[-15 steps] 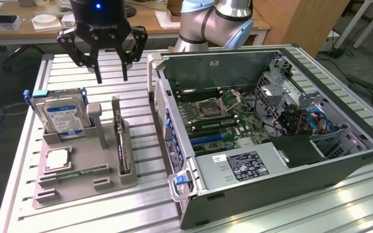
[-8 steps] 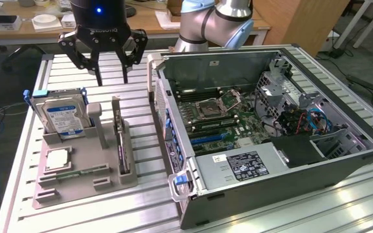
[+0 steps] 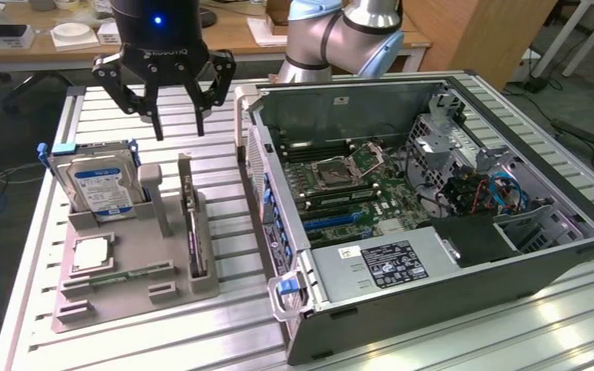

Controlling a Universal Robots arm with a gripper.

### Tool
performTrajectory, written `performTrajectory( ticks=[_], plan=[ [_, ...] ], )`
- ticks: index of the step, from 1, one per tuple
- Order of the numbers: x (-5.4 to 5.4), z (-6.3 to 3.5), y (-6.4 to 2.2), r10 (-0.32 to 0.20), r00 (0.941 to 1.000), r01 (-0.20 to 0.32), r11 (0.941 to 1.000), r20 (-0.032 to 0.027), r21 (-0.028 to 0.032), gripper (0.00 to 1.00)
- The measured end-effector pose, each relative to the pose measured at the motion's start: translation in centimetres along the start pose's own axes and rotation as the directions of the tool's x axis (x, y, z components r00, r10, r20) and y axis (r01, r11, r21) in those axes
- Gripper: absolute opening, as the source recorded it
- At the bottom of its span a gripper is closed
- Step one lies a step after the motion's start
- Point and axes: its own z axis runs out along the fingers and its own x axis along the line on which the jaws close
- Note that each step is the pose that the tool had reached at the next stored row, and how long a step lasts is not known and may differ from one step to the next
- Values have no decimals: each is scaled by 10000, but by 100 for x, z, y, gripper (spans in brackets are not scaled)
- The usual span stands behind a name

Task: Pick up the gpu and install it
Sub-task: 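Pick up the gpu and move the gpu toward the slot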

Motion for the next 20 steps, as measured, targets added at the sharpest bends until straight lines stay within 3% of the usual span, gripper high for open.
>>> performTrajectory(
  ticks=[20],
  plan=[
    [2,29,-187,0,10000,0,10000,0,6,53]
  ],
)
